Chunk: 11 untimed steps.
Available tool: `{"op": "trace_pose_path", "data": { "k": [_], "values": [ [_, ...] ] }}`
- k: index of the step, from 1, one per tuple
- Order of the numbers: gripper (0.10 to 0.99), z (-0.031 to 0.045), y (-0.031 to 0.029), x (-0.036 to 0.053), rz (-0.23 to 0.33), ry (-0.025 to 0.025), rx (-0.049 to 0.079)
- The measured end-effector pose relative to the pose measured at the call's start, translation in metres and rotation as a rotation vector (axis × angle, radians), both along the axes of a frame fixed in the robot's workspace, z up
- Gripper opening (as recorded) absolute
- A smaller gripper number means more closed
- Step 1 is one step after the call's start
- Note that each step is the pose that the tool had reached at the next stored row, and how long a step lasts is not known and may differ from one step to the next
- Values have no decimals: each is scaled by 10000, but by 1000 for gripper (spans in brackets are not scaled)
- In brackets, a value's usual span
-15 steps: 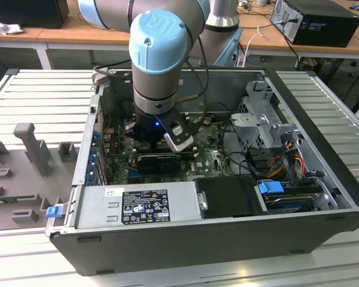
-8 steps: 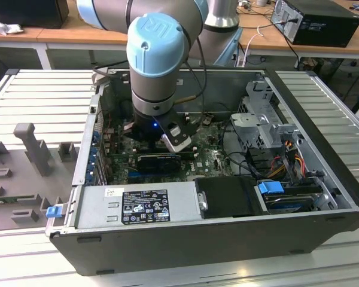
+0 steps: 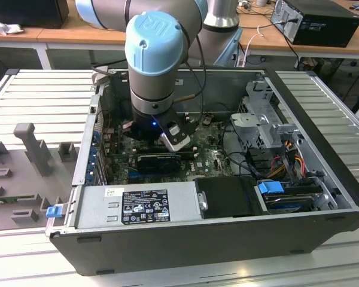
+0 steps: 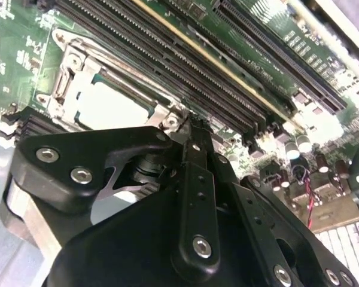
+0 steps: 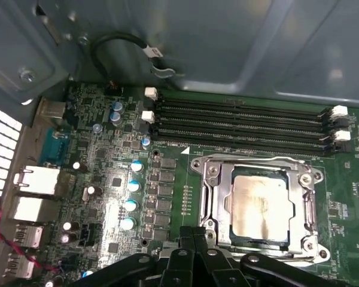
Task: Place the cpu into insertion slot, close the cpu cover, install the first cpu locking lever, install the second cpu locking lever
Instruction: 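Install the second cpu locking lever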
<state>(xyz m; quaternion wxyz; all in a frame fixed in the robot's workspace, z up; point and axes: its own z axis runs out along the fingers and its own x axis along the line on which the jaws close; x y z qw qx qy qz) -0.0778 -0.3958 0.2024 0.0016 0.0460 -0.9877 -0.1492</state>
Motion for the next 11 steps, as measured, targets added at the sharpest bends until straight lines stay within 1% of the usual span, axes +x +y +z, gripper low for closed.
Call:
{"op": "trace_pose_path", "data": {
  "k": [4, 8, 11],
  "values": [
    [106, 86, 0, -4, 3, 1, -1],
    [106, 154, 0, -4, 4, 0, 0],
    [106, 168, 0, -4, 3, -1, 1]
  ]
}}
